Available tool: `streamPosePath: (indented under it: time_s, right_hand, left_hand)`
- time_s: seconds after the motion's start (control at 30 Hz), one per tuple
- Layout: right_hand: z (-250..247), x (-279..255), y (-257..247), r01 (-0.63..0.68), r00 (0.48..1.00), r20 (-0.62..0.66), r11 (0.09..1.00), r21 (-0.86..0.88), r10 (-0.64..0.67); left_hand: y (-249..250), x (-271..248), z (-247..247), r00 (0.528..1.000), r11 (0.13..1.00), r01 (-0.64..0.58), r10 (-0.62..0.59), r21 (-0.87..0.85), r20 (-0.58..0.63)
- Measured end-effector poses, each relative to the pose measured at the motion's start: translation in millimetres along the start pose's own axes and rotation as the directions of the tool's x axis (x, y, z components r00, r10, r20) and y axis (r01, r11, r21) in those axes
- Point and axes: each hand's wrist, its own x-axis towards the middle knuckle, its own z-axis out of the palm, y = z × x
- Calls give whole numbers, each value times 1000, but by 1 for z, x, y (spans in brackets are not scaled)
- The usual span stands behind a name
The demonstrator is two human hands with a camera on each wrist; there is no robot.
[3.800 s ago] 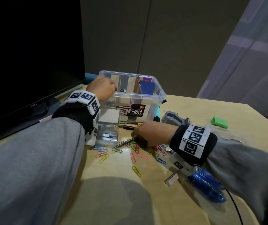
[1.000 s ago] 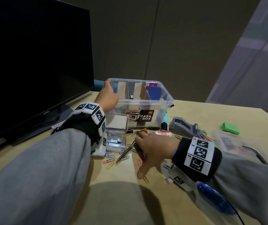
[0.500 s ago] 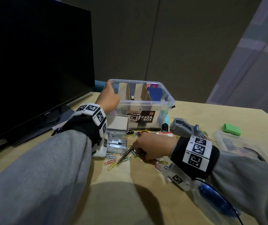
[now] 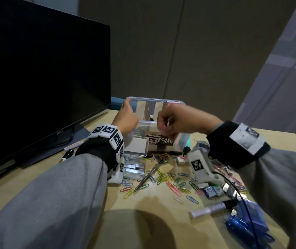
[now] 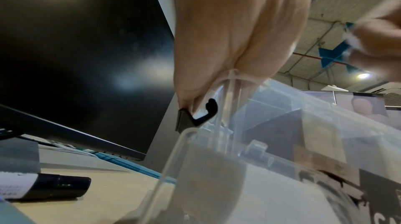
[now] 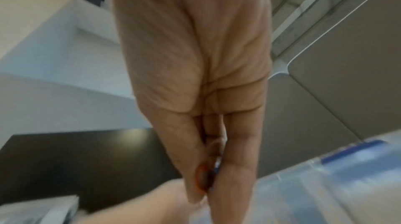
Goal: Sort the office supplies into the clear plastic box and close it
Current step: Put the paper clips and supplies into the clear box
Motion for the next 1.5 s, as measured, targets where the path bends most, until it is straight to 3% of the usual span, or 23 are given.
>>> streamPosePath:
  time_s: [0.23,0.4,0.57,0.73,0.77,0.83,0.9,1.0,1.07,1.17,1.5]
  right_hand:
    - [-11,56,-17,11,963,-265,980,201,44]
    - [15,94,-16,-21,938,-347,1000,-18,13]
    - [25,95,-11,0,973,-228,985,-171,-39]
    - [17,64,1,210,872,-403,957,-202,-276]
    - [15,54,2,274,862,-371,934,-231,-345]
    - [16,34,4,345,896,-192,901,-264,-400]
    - [25,19,5,319,947,65,902,-290,-314]
    - [54,11,13,281,940,312,833,-476,-139]
    - [74,11,20,268,933,352,781,-563,-66]
    - [93,12,28,256,926,376,786,-563,-32]
    - [100,18,38,292,928,357,797,-528,-103]
  left_hand:
    - [2,-3,-3,1000,1000,21,-21,4,8]
    - [3,-4,-4,999,1000,27,-27,-11,25]
    - [2,-4,-3,999,999,25,-25,-20,27]
    - [1,-2,-2,1000,1000,21,-21,-8,13]
    - [1,-2,-2,1000,1000,14,-14,0,11]
    - [1,-2,-2,1000,1000,-2,1,12,6]
    - [1,-2,-2,1000,1000,-9,8,14,6]
    - [2,-2,-1,1000,1000,-11,11,15,5]
    - [2,-3,-1,1000,1000,-12,12,16,3]
    - [2,-3,-1,1000,1000,-12,12,24,-1]
    - [1,-3,-1,1000,999,-19,19,41,1]
